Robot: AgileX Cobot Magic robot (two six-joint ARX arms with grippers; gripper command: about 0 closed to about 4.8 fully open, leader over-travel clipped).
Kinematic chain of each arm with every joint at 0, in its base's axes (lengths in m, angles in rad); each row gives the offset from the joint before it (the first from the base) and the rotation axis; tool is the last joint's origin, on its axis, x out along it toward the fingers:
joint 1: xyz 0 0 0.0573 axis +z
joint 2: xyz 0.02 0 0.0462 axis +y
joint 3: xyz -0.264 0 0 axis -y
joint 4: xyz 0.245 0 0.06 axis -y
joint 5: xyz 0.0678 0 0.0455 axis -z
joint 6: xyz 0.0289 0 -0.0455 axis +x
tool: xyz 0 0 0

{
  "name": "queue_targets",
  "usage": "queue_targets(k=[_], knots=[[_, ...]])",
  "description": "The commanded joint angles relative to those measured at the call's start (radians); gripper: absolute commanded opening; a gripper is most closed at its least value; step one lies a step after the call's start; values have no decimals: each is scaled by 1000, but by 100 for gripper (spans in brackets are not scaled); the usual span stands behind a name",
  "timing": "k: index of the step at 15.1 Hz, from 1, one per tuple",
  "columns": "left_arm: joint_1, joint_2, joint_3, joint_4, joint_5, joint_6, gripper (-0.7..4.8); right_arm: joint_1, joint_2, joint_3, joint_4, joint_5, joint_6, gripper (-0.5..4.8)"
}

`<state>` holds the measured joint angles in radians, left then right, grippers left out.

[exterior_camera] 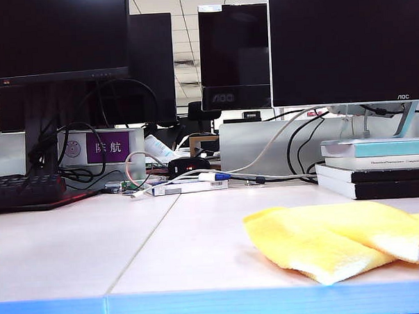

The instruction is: Wipe the table from back to front using the rag.

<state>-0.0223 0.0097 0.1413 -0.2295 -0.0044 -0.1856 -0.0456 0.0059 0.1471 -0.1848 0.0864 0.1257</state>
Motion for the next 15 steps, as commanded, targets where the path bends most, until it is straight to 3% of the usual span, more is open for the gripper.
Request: queue_targets(k=[1,6,10,12,15], knots=[[-1,97,146,55,-44,-5,-5,-1,51,117,13,100,9,-1],[-1,360,443,55,17,7,-6,0,209,342,-6,70,9,-1],[-2,532,679,-6,275,84,-5,0,357,529,-109,25,9,-1],[-41,611,793,-97,349,84,-6,0,437,595,-121,-14,5,-1],[-209,723,941,-323,343,225,-6,18,550,682,-157,-117,5,-1]])
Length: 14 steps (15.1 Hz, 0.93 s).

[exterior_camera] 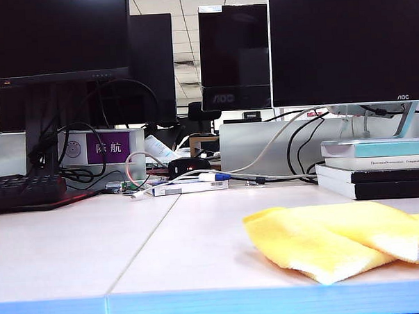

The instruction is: Wipe the table from back to front using the rag.

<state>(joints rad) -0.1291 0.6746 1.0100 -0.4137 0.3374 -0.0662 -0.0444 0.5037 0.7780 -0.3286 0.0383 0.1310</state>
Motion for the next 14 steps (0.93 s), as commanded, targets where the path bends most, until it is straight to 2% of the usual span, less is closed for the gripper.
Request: queue_targets(k=[1,3,4,6,9,10,11,12,14], knots=[[-154,82,98,-175,-14,118,-5,29,67,64,-24,-79,-1,-1],[-283,132,141,-223,-82,119,-6,83,113,93,-62,-86,-1,-1],[-387,164,159,-238,-142,120,-6,132,145,102,-101,-86,0,-1],[-492,200,174,-251,-194,121,-5,206,184,102,-159,-86,-1,-1],[-574,238,174,-249,-206,120,-6,362,237,102,-262,-82,-5,-1],[-575,257,177,-235,-202,119,-6,641,410,98,-423,-82,-37,309],[-575,259,185,-235,-200,119,-6,668,447,99,-417,-82,-24,308],[-575,258,198,-229,-199,119,-6,692,572,98,-403,-10,8,309],[-575,258,198,-227,-176,120,-5,692,734,71,-270,8,8,309]])
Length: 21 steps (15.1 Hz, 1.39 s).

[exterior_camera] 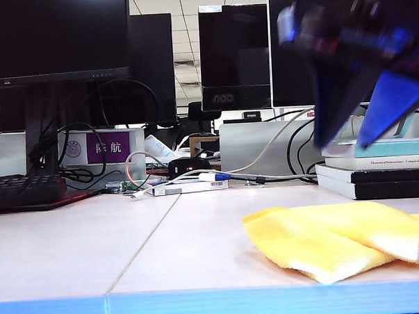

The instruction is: Wipe the table from back to front using the rag.

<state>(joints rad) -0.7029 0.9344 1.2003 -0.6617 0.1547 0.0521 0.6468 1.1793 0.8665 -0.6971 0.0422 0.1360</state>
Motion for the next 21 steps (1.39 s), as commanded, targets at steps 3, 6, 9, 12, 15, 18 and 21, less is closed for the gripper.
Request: queue_targets(k=[3,6,9,12,15,18,21], knots=[[-1,-2,7,21,6,2,-5,0,154,-46,163,5,26,306],[-1,-2,7,21,6,2,-6,-2,209,-72,229,8,69,305],[-1,-2,7,21,6,4,-5,-2,252,-114,279,12,82,165],[-1,-1,7,21,6,4,-5,0,258,-145,294,93,180,-6],[-1,-1,7,21,6,4,-6,16,257,-145,316,98,210,-6],[-1,-1,7,20,6,3,-6,45,258,-146,336,117,236,-6],[-1,-1,7,20,6,4,-6,85,258,-146,330,118,263,-6]])
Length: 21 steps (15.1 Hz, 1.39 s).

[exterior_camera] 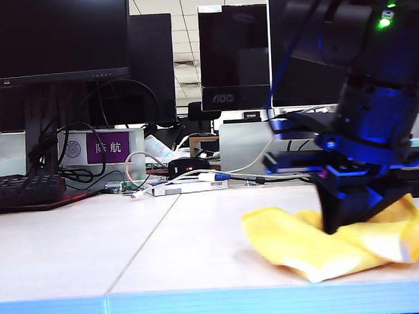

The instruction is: Wipe the table from back to front using the rag.

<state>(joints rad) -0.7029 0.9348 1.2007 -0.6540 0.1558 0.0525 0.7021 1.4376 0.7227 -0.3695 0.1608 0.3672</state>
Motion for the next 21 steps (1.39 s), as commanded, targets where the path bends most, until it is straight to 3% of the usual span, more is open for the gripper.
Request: queue_targets(k=[1,7,16,21], knots=[[-1,-2,7,13,5,3,-5,45,-1,-3,2,0,37,-6],[-1,-2,7,13,5,3,-6,88,12,-3,28,47,56,-6],[-1,-2,7,12,6,0,-6,17,132,-2,269,81,41,-6],[-1,-2,7,12,6,0,-6,-69,149,-2,357,91,-29,-6]])
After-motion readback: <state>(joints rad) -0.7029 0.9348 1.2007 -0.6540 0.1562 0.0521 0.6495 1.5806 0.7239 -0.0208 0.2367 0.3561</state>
